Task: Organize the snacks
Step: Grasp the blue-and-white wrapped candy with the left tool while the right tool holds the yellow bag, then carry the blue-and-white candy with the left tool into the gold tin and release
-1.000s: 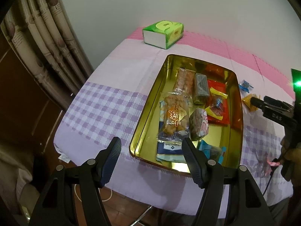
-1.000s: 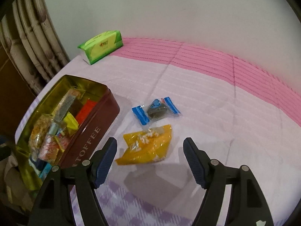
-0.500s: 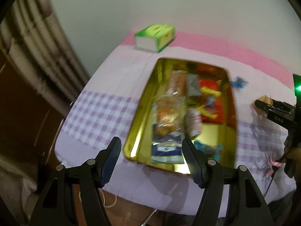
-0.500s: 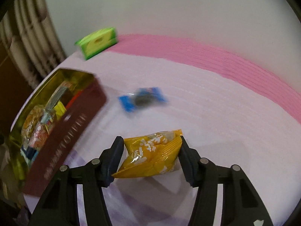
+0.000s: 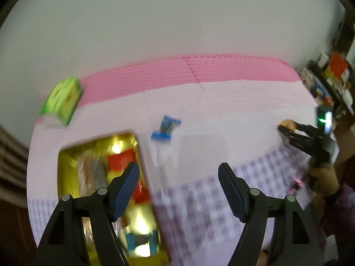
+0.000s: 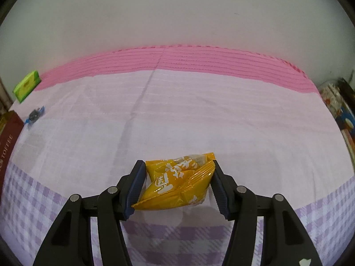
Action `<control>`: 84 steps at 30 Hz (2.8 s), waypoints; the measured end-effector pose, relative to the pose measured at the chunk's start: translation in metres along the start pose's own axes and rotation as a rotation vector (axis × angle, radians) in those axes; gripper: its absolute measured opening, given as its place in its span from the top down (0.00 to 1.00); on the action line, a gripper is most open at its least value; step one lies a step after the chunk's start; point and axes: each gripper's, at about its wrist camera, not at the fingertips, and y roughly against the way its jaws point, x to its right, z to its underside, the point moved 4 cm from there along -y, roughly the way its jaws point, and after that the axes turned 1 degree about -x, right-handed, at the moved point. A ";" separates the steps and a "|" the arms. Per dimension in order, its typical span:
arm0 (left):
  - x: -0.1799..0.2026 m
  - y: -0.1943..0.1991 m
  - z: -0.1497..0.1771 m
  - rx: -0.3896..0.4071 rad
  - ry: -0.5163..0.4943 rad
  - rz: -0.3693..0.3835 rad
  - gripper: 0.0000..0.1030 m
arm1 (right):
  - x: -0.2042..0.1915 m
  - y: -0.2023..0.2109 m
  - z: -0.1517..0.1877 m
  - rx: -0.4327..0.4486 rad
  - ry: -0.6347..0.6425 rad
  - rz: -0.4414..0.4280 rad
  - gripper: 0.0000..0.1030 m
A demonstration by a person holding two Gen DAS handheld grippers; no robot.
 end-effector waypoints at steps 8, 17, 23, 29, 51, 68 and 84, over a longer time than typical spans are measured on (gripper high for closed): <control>0.016 -0.095 -0.050 -0.144 -0.243 -0.021 0.31 | 0.007 -0.001 0.001 0.028 -0.024 -0.050 0.46; -0.008 -0.164 -0.050 -0.313 -0.255 -0.009 0.54 | 0.010 0.001 0.005 0.030 -0.049 -0.108 0.45; -0.019 -0.170 -0.049 -0.309 -0.120 0.043 0.75 | 0.011 -0.001 0.005 0.024 -0.054 -0.115 0.45; 0.008 -0.111 -0.026 -0.179 0.012 0.072 0.75 | 0.009 -0.002 0.004 0.018 -0.045 -0.101 0.44; -0.008 0.053 0.096 0.036 0.247 -0.168 0.75 | 0.003 -0.007 0.006 0.002 -0.002 -0.050 0.40; -0.047 0.044 0.110 0.058 0.285 -0.260 0.75 | 0.001 -0.008 0.007 0.000 0.005 -0.046 0.38; -0.109 0.015 0.126 -0.027 0.447 -0.242 0.75 | 0.001 -0.008 0.007 0.000 0.009 -0.044 0.38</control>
